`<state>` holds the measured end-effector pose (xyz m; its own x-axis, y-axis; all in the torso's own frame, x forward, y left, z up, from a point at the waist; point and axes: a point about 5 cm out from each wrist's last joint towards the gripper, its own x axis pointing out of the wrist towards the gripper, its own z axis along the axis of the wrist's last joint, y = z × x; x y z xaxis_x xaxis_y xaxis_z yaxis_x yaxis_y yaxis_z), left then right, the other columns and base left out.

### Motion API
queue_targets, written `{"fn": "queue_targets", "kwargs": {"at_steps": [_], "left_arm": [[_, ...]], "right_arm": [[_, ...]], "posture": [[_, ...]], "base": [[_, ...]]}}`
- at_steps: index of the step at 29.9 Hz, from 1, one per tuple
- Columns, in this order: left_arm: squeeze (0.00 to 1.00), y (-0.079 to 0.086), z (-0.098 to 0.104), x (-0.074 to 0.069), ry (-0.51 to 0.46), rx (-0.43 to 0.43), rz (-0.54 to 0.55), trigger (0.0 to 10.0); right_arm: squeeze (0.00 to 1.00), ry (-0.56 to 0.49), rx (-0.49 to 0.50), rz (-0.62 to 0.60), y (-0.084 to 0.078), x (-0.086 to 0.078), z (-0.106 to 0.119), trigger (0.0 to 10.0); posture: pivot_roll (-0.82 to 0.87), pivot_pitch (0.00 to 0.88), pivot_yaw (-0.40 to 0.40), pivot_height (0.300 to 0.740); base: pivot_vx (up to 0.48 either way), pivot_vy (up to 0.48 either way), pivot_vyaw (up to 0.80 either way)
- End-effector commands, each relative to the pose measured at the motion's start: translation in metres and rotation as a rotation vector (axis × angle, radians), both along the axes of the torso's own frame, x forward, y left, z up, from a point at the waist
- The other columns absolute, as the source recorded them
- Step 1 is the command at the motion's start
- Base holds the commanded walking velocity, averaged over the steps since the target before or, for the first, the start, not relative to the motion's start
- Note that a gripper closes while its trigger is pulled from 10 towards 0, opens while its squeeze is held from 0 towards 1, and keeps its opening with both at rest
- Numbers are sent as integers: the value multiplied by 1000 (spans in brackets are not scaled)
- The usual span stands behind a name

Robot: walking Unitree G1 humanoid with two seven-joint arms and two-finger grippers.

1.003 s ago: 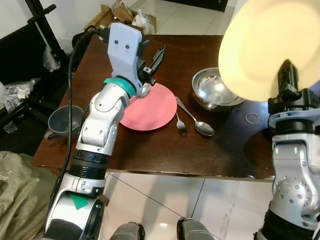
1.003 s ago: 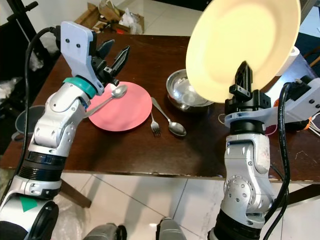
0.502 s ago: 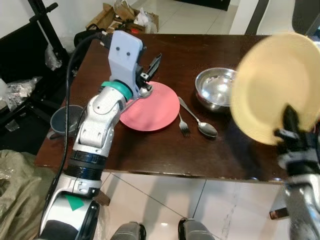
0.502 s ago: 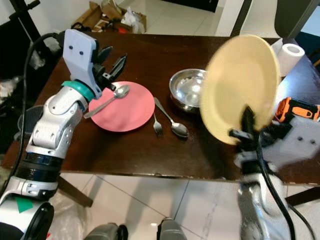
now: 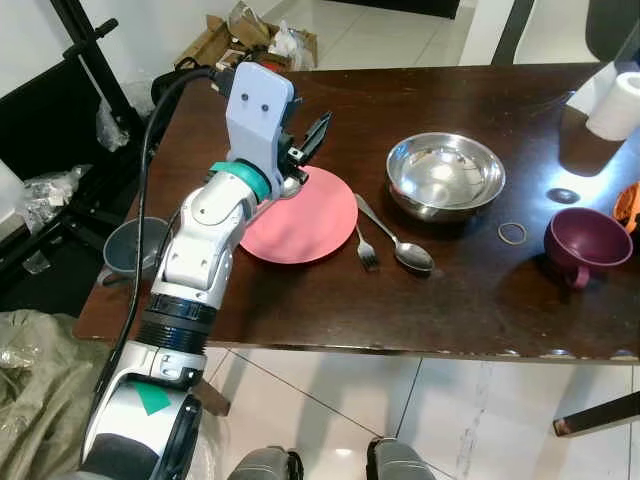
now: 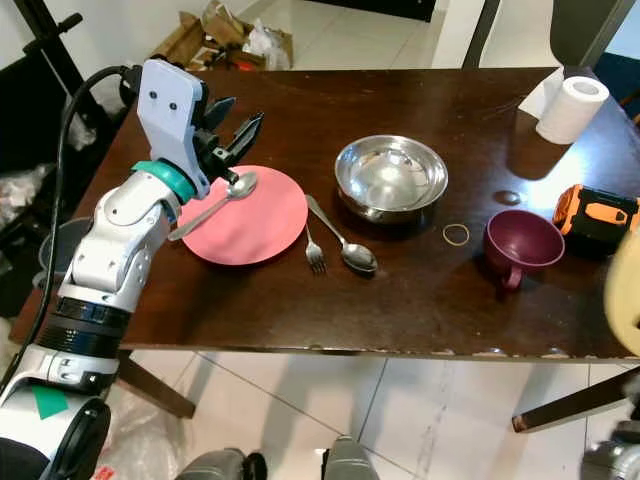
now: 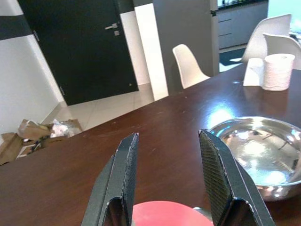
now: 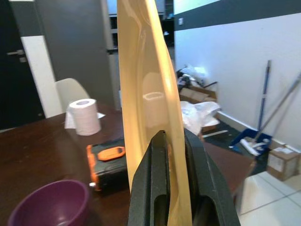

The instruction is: Setting the table

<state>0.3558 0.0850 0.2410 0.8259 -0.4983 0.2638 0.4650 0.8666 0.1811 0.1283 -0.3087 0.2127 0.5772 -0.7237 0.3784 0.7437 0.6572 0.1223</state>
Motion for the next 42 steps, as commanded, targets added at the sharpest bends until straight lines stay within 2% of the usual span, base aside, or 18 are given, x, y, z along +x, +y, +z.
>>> {"fn": "queue_targets", "kwargs": {"at_steps": [1, 4, 5, 6, 10, 11, 13, 14, 17, 20, 22, 23, 25, 29, 31, 34, 38, 42], "left_arm": [[0, -2, 0, 1, 0, 6, -12, 10000], [0, -2, 0, 1, 0, 6, -13, 10000], [0, -3, 0, 2, -1, 7, -15, 10000], [0, -3, 1, 2, -3, 8, -17, 10000], [0, -3, 1, 2, -4, 9, -19, 10000], [0, -3, 1, 2, -5, 9, -19, 10000], [0, -3, 1, 2, -5, 9, -19, 10000], [0, -1, 1, 2, -9, 10, -10, 10000], [0, 0, 1, 2, -10, 10, -6, 10000], [0, 1, 0, 1, -9, 12, -3, 10000], [0, 1, 0, 1, -9, 12, -3, 10000], [0, -1, 0, 0, -4, 17, -38, 10000], [0, -5, 0, -2, 1, 28, -90, 10000], [0, -7, -6, -22, 207, 20, -509, 10000], [0, -7, -6, -22, 207, 20, -509, 10000], [0, 4, -4, -36, 268, 58, -719, 10000], [0, 5, -5, -44, 293, 100, -807, 10000], [0, 0, -11, -55, 319, 155, -924, 10000]], "right_arm": [[0, -24, 8, -39, -1, -6, 1, 10000], [0, -29, 64, -73, -5, -8, -8, 10000], [0, -40, 140, -104, -9, -8, -19, 10000], [0, -92, 286, -129, -12, -4, -35, 10000], [0, -125, 349, -131, -13, -1, -40, 10000], [0, -160, 405, -126, -12, 2, -44, 10000], [0, -160, 405, -126, -12, 2, -44, 10000], [0, -237, 552, -114, -8, 11, -53, 10000], [0, -259, 593, -103, -7, 14, -56, 10000], [0, -325, 687, 40, 3, 25, -57, 10000], [0, -325, 687, 40, 3, 25, -57, 10000], [0, -370, 772, 152, 15, 32, -59, 10000], [0, -365, 798, 190, 21, 34, -61, 10000], [0, -285, 884, 248, 39, 36, -82, 10000], [0, -285, 884, 248, 39, 36, -82, 10000], [0, -279, 931, 247, 40, 35, -94, 10000], [0, -322, 973, 281, 38, 38, -97, 10000], [0, -470, 1065, 483, 43, 59, -94, 10000]], "posture": [[-72, 2, 145, 740], [-69, 2, 145, 740], [-64, 2, 146, 740], [-58, 1, 144, 740], [-58, 1, 144, 740], [-49, 0, 139, 740], [-49, 0, 139, 740], [-34, 0, 129, 740], [-34, 0, 129, 740], [-35, 3, 126, 740], [-35, 3, 126, 740], [-34, 2, 117, 740], [-34, 2, 116, 740], [-32, 0, 106, 740], [-32, 0, 106, 740], [-29, 0, 110, 740], [-28, 0, 111, 740], [-19, 0, 116, 740]], "base": [[0, 0, 0], [0, 0, 0], [0, 0, 0], [0, 0, 0], [0, 0, 0], [0, 0, 0], [0, 0, 0], [0, 0, 0], [0, 0, 0], [0, 0, 0], [0, 0, 0], [0, 0, 0], [0, 0, 0], [0, 0, 0], [0, 0, 0], [0, 0, 0], [0, 0, 0], [0, 0, 0]]}}
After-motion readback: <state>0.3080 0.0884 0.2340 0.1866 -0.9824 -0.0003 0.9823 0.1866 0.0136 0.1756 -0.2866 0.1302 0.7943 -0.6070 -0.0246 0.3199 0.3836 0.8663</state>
